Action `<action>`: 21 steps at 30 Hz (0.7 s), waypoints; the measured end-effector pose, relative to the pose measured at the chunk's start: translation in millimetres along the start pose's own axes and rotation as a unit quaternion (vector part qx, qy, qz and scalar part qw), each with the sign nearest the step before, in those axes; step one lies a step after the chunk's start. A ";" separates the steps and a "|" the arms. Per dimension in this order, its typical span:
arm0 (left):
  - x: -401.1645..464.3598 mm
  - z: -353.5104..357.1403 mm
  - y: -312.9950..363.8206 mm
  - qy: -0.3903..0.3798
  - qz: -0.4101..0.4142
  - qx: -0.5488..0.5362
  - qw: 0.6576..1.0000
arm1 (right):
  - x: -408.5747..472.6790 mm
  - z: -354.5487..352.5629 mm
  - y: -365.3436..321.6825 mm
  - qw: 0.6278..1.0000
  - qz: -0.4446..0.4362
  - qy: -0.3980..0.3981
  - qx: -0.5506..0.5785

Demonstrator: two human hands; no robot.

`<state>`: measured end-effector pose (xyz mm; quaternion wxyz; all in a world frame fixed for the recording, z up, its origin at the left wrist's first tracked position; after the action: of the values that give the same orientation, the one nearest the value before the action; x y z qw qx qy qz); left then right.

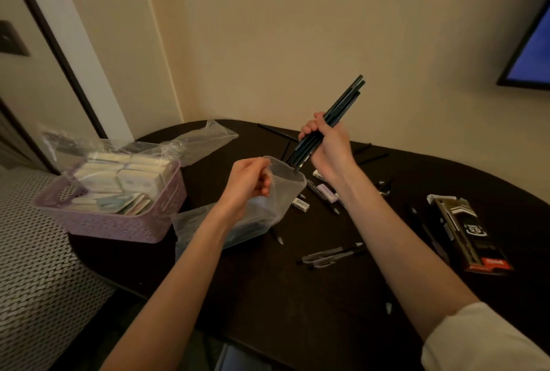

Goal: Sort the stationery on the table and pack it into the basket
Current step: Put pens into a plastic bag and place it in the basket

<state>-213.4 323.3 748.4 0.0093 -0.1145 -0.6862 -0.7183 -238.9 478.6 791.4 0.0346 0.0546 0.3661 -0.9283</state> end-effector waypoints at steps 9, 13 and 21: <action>-9.7 12.2 11.4 0.006 0.001 0.001 1.000 | -14.9 -2.3 33.5 0.969 -0.113 0.008 -0.220; -8.1 12.9 12.3 0.030 0.011 -0.005 0.999 | -25.2 -4.1 36.8 0.942 -0.084 0.080 -0.314; -2.1 10.2 20.2 0.013 0.020 0.009 1.000 | -39.0 -13.1 12.6 0.848 -0.002 0.053 -0.527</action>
<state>-206.4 331.9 768.2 0.0335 -0.1193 -0.6898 -0.7133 -197.9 479.3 778.3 0.0367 0.0769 0.8018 -0.5914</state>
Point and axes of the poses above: each hand's wrist, its own x-axis towards the middle knuckle, its own z-axis out of the palm, y = z × x, the point moved 1 cm from there along x, towards the middle knuckle, and after that the axes turned 11 degrees about z, right-handed, at the moved point
